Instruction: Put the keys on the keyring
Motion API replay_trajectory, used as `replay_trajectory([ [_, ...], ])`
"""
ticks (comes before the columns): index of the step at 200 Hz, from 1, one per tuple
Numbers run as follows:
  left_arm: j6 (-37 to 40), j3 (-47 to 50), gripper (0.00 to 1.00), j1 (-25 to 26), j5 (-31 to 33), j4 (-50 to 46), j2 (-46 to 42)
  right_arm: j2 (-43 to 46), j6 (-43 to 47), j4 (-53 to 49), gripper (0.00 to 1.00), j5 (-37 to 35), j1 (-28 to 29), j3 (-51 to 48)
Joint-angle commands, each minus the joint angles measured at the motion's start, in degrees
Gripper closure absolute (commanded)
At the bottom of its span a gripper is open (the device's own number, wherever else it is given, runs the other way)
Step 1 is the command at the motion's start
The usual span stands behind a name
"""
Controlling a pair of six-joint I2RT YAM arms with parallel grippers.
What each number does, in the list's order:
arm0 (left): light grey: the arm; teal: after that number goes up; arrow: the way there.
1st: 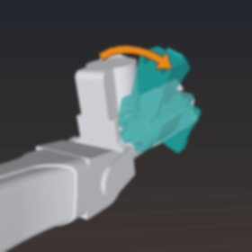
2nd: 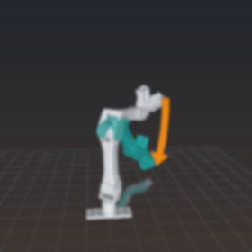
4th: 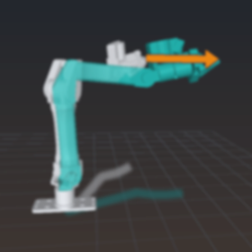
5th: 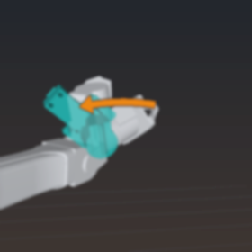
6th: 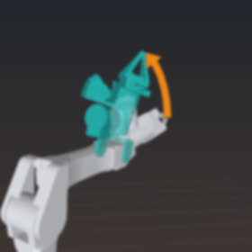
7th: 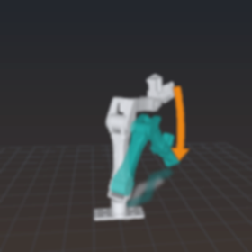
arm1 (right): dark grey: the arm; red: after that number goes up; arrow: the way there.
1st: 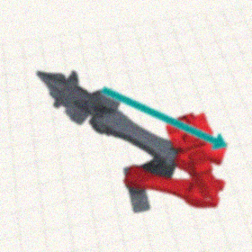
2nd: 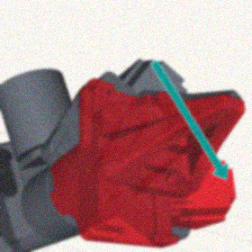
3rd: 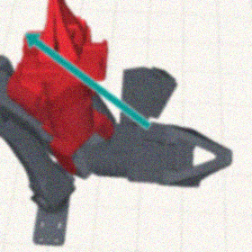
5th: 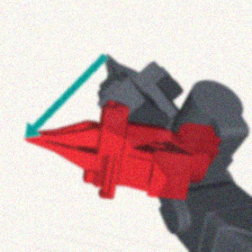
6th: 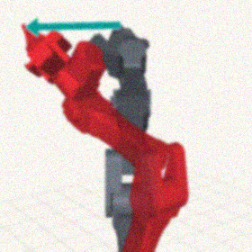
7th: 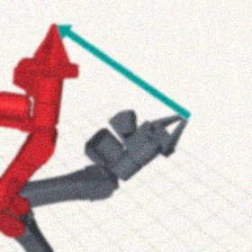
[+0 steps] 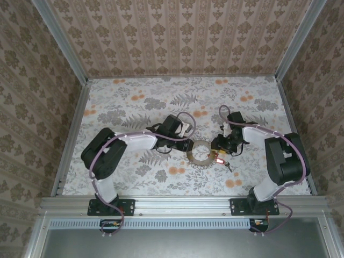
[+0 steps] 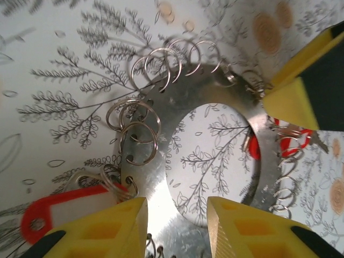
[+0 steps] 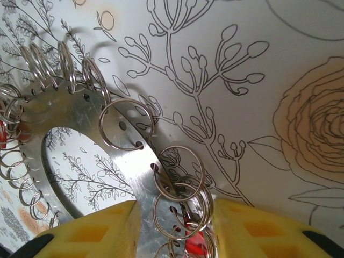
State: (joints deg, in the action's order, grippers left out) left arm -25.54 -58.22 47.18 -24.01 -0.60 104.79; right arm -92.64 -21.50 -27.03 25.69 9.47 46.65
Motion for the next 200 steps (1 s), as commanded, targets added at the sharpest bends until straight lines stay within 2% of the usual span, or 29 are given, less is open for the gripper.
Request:
replay_trajectory([
  [1, -4.0, -2.2, 0.67, 0.4, -1.0, -2.1, 2.6, -1.4, -1.9, 1.6, 0.60, 3.9, 0.5, -1.1],
  [106, -5.6, -1.5, 0.71, -1.2, 0.9, -4.1, 6.1, -0.1, -1.9, 8.7, 0.73, 9.8, -0.5, -4.0],
  [133, -5.7, -1.1, 0.72, -1.5, 1.5, -4.8, 5.9, 0.4, -3.8, 14.1, 0.73, 14.4, -2.3, -6.8],
  [166, -6.0, 0.4, 0.72, -1.9, 1.7, -3.6, 4.8, 1.2, -6.1, 22.0, 0.78, 19.8, -4.0, -10.3],
  [200, -6.1, 0.9, 0.72, -2.0, 1.0, -2.0, 4.0, 1.9, -6.5, 26.3, 0.82, 22.4, -4.4, -11.7],
])
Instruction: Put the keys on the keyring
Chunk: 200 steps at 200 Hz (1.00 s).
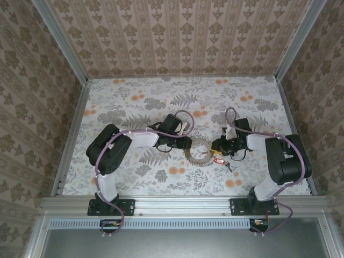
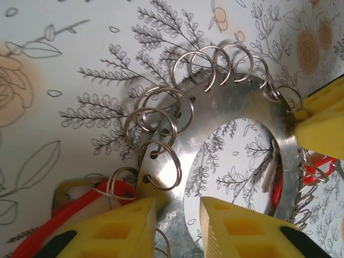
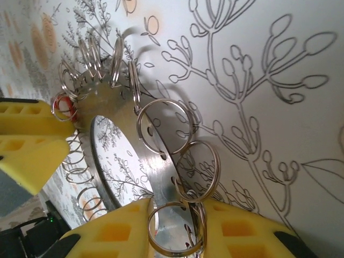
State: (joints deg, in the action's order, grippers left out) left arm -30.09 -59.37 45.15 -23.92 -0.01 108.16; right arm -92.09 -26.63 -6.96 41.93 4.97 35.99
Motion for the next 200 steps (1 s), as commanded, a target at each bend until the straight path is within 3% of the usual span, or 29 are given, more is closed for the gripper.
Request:
replay_trajectory([
  [1, -1.5, 2.0, 0.72, 0.0, 0.9, -2.6, 0.6, 1.4, -1.4, 6.3, 0.82, 6.3, 0.1, -1.0],
  [112, -3.6, 5.2, 0.74, -1.9, 0.3, 1.7, -2.1, 2.4, -4.1, 16.4, 0.83, 11.6, -1.3, -3.9],
  [172, -3.1, 6.4, 0.73, -2.2, 2.2, 3.1, -5.7, 4.1, -3.6, 13.7, 1.00, 9.1, -1.3, -3.0],
  [200, -2.6, 7.2, 0.72, -2.6, 3.6, 3.3, -8.5, 6.0, -3.4, 12.4, 1.00, 7.6, -1.4, -2.8],
])
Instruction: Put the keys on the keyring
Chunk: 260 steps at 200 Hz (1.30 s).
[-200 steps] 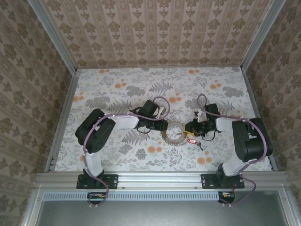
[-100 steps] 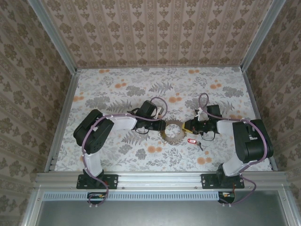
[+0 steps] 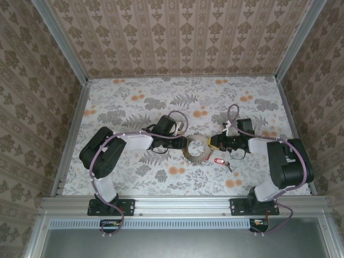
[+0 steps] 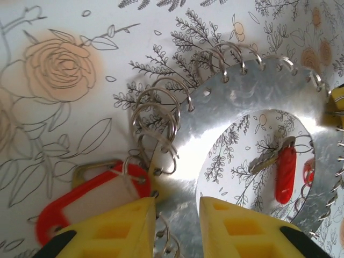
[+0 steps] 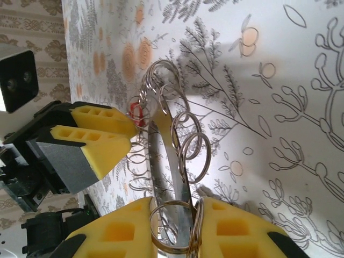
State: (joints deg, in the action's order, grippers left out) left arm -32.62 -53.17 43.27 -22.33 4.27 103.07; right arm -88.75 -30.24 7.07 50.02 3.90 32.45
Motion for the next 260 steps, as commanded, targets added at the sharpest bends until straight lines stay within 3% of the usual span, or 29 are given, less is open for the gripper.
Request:
replay_trajectory([
  [1, -0.1, 0.9, 0.72, -0.8, 2.0, -1.0, -3.5, 2.7, 0.3, -1.7, 1.00, -0.5, -0.3, 0.8],
  [52, 0.5, 0.8, 0.71, -1.2, 0.9, -0.9, -3.4, 1.7, 1.4, -4.3, 1.00, -1.4, -0.3, 1.7],
  [120, 0.5, -1.6, 0.71, 0.3, -2.4, -0.4, 1.3, -2.7, 3.7, -7.8, 0.67, -2.4, 0.4, 4.1],
  [144, 0.2, -2.8, 0.71, 0.9, -3.6, -0.5, 3.6, -3.8, 4.6, -7.7, 0.62, -3.4, 1.4, 4.3],
  [181, -0.3, -3.1, 0.72, 1.3, -4.3, 0.0, 5.1, -4.6, 7.0, -8.7, 0.65, -6.3, 3.1, 4.7],
  [223, -0.3, -2.8, 0.72, 1.2, -3.5, -0.2, 4.3, -2.5, 9.1, -10.8, 0.87, -9.8, 4.1, 4.9],
  [260, 0.9, -1.3, 0.71, 1.0, -0.1, -0.1, -1.1, 2.6, 9.1, -12.8, 0.95, -9.5, 4.0, 5.4],
])
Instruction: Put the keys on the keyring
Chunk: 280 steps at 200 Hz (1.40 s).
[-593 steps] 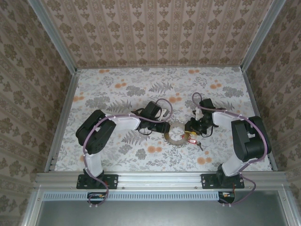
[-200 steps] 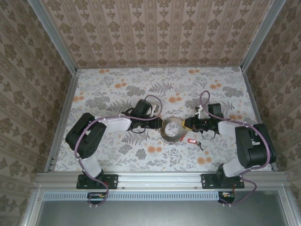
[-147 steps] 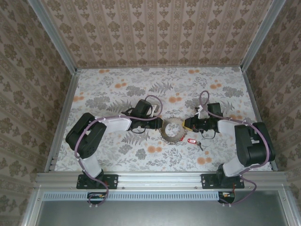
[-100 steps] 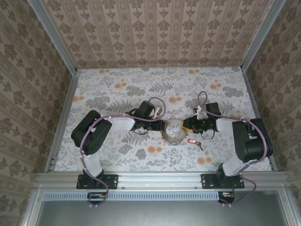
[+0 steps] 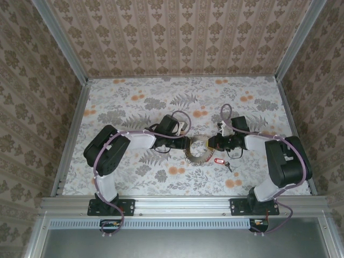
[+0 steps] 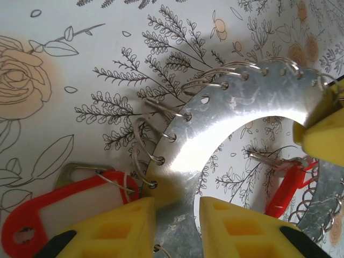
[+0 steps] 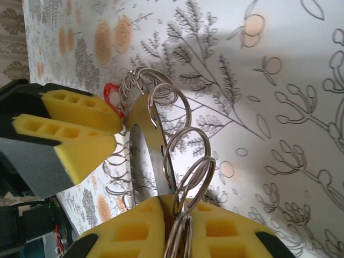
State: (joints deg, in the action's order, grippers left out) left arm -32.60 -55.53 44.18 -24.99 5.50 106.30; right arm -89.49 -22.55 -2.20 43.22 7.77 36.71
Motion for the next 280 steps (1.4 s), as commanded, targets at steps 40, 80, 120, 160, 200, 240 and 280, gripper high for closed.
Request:
replay_trajectory([
  [40, 3.8, 6.5, 0.66, -0.2, 12.8, 0.6, -19.5, 10.3, -2.6, -2.5, 0.99, 0.4, -0.3, 1.6],
  [80, 8.1, 12.8, 0.12, -0.7, 30.3, -1.0, -38.5, 19.2, -12.8, 7.9, 1.00, 2.5, -0.3, 0.9],
  [120, -0.6, 21.6, 0.00, -5.9, 28.7, 4.8, -50.1, 20.5, -24.6, 19.5, 1.00, 2.4, 1.9, 2.5],
  [160, -9.5, 20.0, 0.03, -8.2, 10.3, 12.2, -45.9, 18.9, -30.6, 23.2, 1.00, -0.5, 5.6, 6.1],
  [200, -16.5, 19.1, 0.10, -8.2, 3.4, 22.6, -39.6, 17.1, -35.0, 27.2, 1.00, -1.3, 7.3, 7.5],
  [240, -20.3, 17.1, 0.15, -8.0, 0.0, 30.4, -34.3, 16.5, -36.4, 28.0, 1.00, 0.0, 8.0, 8.6],
  [280, -23.1, 15.3, 0.27, -7.9, -1.7, 34.7, -30.6, 16.5, -37.5, 29.0, 0.99, 1.2, 8.2, 9.2],
])
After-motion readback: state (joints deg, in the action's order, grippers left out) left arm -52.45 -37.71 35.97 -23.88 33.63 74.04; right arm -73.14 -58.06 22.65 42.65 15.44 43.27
